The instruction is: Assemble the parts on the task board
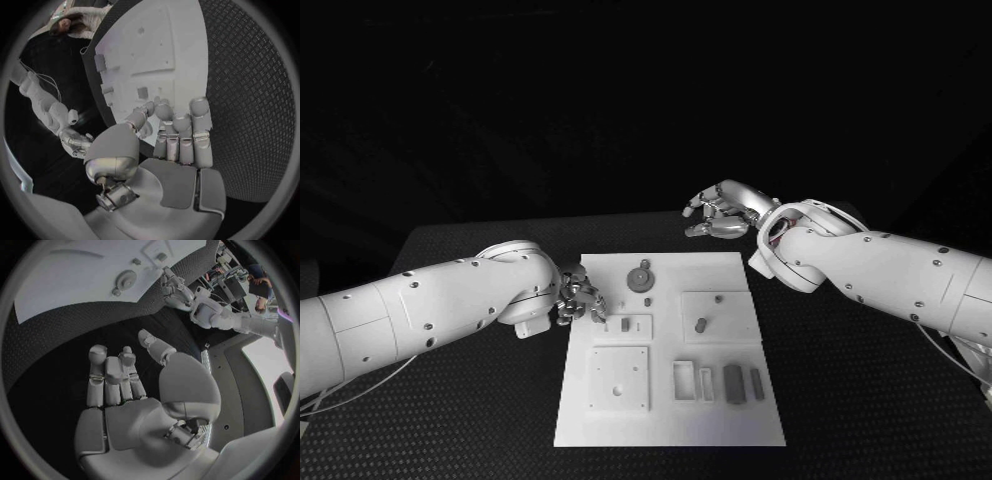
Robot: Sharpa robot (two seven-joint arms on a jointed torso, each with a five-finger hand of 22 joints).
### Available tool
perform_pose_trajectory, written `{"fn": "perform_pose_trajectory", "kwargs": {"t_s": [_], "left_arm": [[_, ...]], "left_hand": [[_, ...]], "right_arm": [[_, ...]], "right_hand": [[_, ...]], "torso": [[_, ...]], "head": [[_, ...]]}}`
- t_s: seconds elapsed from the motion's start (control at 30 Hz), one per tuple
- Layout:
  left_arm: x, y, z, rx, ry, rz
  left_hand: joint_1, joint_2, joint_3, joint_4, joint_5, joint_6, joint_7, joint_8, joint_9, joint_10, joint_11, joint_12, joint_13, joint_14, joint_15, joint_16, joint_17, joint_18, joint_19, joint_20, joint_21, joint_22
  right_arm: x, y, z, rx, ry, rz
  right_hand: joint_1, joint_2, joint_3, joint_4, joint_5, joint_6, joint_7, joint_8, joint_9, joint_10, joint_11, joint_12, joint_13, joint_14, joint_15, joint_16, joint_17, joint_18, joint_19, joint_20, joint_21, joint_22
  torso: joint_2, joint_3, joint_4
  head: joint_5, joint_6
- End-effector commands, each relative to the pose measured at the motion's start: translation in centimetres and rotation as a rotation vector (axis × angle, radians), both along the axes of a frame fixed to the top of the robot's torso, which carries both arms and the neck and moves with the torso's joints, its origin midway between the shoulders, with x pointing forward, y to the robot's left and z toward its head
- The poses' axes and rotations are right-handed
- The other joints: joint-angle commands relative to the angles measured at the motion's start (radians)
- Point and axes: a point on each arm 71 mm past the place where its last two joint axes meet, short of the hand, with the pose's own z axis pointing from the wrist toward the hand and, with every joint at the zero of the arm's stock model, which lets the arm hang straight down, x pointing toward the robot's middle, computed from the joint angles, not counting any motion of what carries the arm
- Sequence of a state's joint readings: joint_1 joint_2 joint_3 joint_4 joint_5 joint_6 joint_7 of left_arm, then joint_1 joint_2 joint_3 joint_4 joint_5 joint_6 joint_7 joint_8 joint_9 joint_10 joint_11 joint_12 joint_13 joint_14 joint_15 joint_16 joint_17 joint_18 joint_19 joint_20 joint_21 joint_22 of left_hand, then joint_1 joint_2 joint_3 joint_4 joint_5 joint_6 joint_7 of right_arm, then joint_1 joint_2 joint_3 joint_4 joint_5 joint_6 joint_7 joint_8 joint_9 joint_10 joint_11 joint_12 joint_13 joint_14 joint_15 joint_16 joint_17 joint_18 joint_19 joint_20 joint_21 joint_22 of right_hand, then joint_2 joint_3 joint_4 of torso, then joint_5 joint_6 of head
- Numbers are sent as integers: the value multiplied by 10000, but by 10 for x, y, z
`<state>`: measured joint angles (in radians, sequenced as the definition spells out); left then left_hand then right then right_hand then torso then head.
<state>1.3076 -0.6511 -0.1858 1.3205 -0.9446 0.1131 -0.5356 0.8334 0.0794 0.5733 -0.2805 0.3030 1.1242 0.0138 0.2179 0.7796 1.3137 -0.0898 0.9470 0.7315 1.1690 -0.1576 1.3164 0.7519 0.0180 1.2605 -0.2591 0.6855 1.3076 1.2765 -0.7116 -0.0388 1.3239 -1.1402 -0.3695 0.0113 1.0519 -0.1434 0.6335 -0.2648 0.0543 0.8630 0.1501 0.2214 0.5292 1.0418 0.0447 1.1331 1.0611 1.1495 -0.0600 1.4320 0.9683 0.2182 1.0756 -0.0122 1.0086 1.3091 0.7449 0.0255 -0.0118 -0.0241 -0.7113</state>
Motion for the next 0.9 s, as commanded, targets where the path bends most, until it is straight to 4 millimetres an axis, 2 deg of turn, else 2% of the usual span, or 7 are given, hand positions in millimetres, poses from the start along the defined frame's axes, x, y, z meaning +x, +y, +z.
{"fn": "perform_pose_trajectory", "kwargs": {"t_s": [0.03,0.27,0.57,0.9], "left_arm": [[-2,-3,-4,227,43,-240],[-5,-5,-10,270,107,-295],[-6,-5,-13,275,134,-277],[-5,-7,-13,315,59,-279]], "left_hand": [[27,104,88,-20,613,492,-130,1239,1738,254,-192,22,-11,243,-249,39,-12,208,81,-54,62,181],[22,104,93,-25,630,495,-134,1246,1759,259,-196,25,-13,248,-249,42,-11,206,84,-53,66,181],[16,103,93,-24,635,495,-135,1249,1771,261,-197,27,-13,250,-249,44,-11,204,85,-52,69,181],[10,104,94,-23,638,495,-136,1251,1782,264,-199,29,-14,252,-249,46,-10,203,87,-51,71,181]], "right_arm": [[-1,2,0,-17,34,141],[-1,1,0,-18,34,136],[-1,1,0,-17,35,141],[-1,1,0,-17,35,137]], "right_hand": [[-13,48,-41,-13,25,-12,93,-46,-11,-48,17,44,-18,-89,-8,6,-10,436,55,-12,-46,74],[-10,49,-39,-15,24,-12,92,-46,-12,-49,17,45,-20,-90,-9,6,-10,436,55,-13,-47,75],[-7,51,-37,-16,25,-12,92,-45,-12,-49,17,46,-21,-90,-9,6,-11,436,55,-13,-47,75],[-4,53,-35,-19,25,-12,92,-45,-13,-50,16,47,-22,-90,-9,7,-11,436,55,-14,-48,75]], "torso": [[-1,3,9],[2,9,-14],[1,15,-2],[-2,4,2]], "head": [[3,-8],[6,-20],[-11,-34],[-20,-42]]}}
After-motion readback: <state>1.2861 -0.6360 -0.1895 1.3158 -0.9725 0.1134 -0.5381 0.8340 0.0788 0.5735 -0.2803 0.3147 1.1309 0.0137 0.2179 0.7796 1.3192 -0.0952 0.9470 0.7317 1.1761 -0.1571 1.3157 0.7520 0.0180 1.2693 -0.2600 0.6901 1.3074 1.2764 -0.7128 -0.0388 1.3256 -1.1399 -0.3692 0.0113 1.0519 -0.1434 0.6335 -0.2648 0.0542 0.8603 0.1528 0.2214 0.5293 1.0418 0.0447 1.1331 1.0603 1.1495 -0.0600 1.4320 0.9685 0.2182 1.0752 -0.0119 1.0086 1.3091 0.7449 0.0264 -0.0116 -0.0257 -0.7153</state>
